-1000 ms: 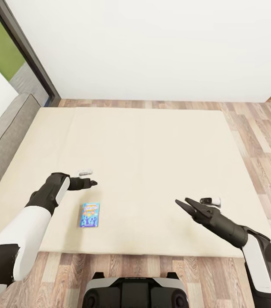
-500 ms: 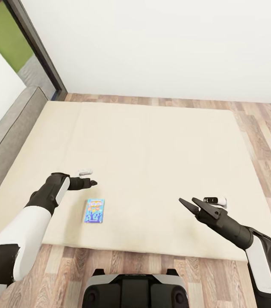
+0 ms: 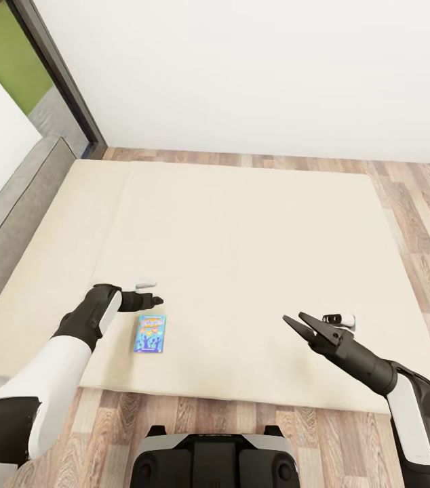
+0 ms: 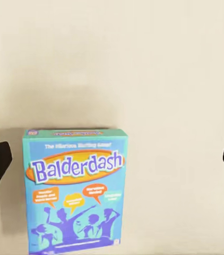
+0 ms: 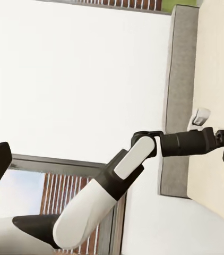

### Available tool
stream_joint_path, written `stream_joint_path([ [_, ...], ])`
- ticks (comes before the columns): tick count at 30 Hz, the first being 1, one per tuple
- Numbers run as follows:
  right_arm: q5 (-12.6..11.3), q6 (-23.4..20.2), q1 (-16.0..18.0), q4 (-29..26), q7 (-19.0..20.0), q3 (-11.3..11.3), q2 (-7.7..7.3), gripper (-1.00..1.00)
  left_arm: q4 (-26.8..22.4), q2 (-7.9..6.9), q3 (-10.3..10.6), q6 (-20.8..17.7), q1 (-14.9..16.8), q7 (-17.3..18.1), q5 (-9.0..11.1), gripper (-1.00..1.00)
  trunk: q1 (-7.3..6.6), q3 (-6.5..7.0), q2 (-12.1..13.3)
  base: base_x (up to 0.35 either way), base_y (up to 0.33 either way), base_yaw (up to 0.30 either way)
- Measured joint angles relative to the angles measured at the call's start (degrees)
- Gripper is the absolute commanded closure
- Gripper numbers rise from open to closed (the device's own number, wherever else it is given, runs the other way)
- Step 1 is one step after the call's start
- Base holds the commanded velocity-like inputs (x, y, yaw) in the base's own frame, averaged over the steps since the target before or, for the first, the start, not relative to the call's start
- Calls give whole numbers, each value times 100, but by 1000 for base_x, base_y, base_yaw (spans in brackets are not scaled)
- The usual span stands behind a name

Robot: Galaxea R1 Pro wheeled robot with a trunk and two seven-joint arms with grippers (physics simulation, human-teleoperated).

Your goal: Put all the toys in the child's room - the three board games (two on the bed and one on the table), the two jigsaw puzzles on the table, and the tennis ball on the table - inside the toy box on the table in the child's room.

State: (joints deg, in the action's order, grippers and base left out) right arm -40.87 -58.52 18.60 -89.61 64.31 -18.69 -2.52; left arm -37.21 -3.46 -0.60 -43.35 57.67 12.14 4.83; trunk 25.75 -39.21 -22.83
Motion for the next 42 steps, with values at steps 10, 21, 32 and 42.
stream_joint_path([
  [10,78,62,0,9,-323,-23,-53,-100,-25,20,-25,324,-324,-12,-4,-100,0,0,0,0,0,0],
  [21,77,63,0,3,-600,-31,-70,-100,-27,1,-27,451,-391,-11,-7,-100,0,0,0,0,0,0],
  [32,77,63,0,-58,-614,-33,-57,-100,-6,-47,-27,468,-406,-24,-19,-100,0,0,0,0,0,0],
  [42,77,69,0,-72,-613,-33,-56,-100,44,-53,-28,694,-407,-53,-29,-100,0,0,0,0,0,0],
])
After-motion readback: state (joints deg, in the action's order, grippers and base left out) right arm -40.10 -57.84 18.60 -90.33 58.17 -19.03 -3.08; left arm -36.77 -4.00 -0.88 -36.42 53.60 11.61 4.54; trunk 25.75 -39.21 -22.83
